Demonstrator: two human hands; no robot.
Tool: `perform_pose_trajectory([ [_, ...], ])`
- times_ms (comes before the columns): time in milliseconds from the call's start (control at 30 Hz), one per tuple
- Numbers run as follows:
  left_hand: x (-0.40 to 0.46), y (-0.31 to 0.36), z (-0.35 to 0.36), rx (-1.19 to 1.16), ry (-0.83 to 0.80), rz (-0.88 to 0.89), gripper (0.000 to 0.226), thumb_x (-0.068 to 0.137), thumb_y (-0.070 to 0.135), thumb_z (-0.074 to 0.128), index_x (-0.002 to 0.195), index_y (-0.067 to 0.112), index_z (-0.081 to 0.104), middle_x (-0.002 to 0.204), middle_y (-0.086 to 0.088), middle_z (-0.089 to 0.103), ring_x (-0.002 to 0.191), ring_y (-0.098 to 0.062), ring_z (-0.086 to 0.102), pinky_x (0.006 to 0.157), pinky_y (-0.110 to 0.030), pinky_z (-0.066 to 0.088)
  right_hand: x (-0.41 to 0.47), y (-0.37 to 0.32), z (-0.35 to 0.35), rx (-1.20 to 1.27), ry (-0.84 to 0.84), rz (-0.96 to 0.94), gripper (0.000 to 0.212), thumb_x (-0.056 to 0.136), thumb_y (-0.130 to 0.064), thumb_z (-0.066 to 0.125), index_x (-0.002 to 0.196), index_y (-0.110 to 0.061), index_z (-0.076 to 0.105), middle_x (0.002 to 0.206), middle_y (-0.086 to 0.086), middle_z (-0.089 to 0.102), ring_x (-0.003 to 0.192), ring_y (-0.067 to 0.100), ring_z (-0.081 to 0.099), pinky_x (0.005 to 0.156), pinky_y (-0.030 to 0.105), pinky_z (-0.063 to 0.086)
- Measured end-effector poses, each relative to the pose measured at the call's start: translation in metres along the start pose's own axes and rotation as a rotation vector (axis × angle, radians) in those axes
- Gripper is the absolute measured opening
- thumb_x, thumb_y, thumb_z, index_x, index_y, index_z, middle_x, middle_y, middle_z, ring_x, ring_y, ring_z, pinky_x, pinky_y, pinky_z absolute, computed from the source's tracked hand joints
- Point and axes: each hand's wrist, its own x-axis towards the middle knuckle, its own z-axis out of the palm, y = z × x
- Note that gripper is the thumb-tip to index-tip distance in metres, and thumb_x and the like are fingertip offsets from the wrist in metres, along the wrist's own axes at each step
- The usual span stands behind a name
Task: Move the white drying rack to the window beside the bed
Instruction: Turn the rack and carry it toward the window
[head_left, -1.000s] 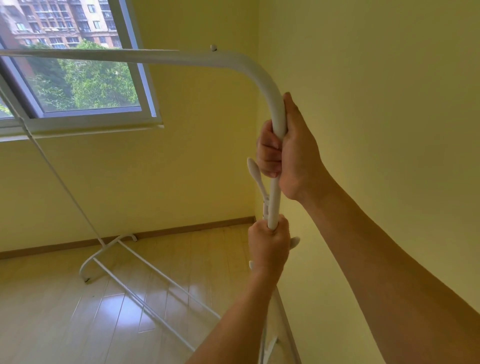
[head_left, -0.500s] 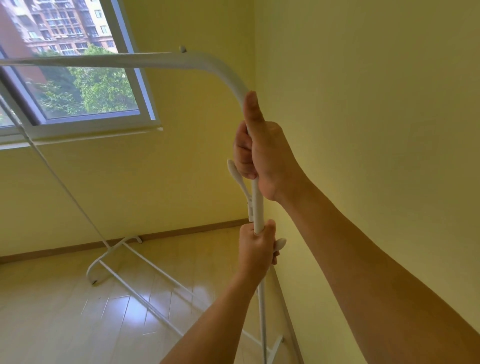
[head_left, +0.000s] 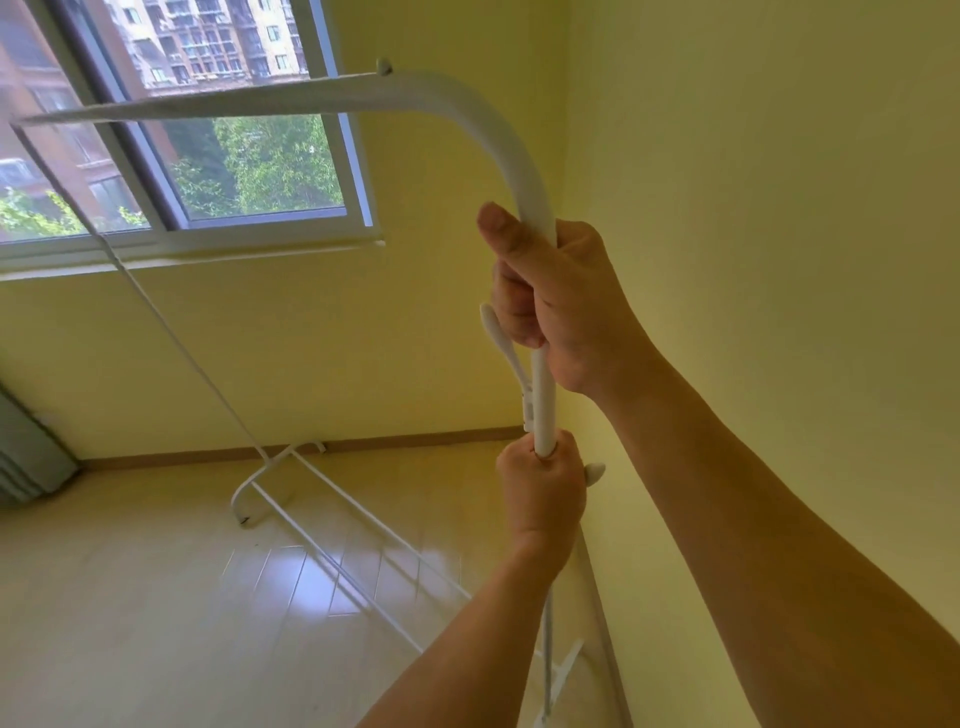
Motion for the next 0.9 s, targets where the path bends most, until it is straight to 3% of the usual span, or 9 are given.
perform_pose_trajectory([
  [133,-0.002,0.002,-0.001,0.049,0.030,0.015,0.031,0.078,0.020,0.051,0.049,0.017,0.042,0.045,0.002,0.041,0.031,-0.003,0.045,0.034,-0.016,0.041,-0.001,-0.001,0.001,0.026,-0.040,0.014,0.050,0.096,-0.018,0.057,0.054,-0.017,0.029,0.040,-0.005,0.024,0.037,0.013,0.014,0.039,0.021,0.015],
  [300,0.021,0.004,0.004,0.117,0.107,-0.013,0.038,0.074,0.025,0.050,0.036,0.023,0.045,0.034,0.008,0.042,0.029,-0.005,0.043,0.032,-0.020,0.038,0.021,0.007,-0.007,0.054,-0.060,0.060,0.054,0.096,-0.017,0.056,0.050,-0.017,0.030,0.040,-0.006,0.024,0.036,0.012,0.015,0.039,0.019,0.017],
  [400,0.038,0.000,0.005,0.161,0.124,-0.019,0.037,0.075,0.024,0.051,0.039,0.023,0.044,0.032,0.008,0.044,0.029,-0.006,0.044,0.032,-0.021,0.037,0.039,0.017,-0.013,0.041,-0.067,0.060,0.055,0.096,-0.020,0.058,0.049,-0.018,0.029,0.039,-0.007,0.024,0.035,0.012,0.016,0.039,0.020,0.017],
  [567,0.076,-0.011,0.001,0.203,0.043,-0.046,0.034,0.084,0.018,0.049,0.050,0.018,0.043,0.034,0.009,0.044,0.029,-0.007,0.042,0.032,-0.019,0.038,0.071,0.039,-0.022,0.030,-0.016,0.071,0.055,0.095,-0.018,0.060,0.048,-0.018,0.030,0.037,-0.005,0.026,0.034,0.013,0.017,0.038,0.022,0.018],
  [900,0.162,-0.020,-0.021,0.223,-0.018,-0.065,0.033,0.082,0.014,0.045,0.050,0.017,0.039,0.033,0.009,0.041,0.029,-0.008,0.039,0.032,-0.020,0.037,0.145,0.083,-0.013,0.044,-0.017,0.084,0.053,0.094,-0.012,0.058,0.049,-0.019,0.029,0.039,-0.006,0.024,0.038,0.014,0.016,0.040,0.024,0.017],
])
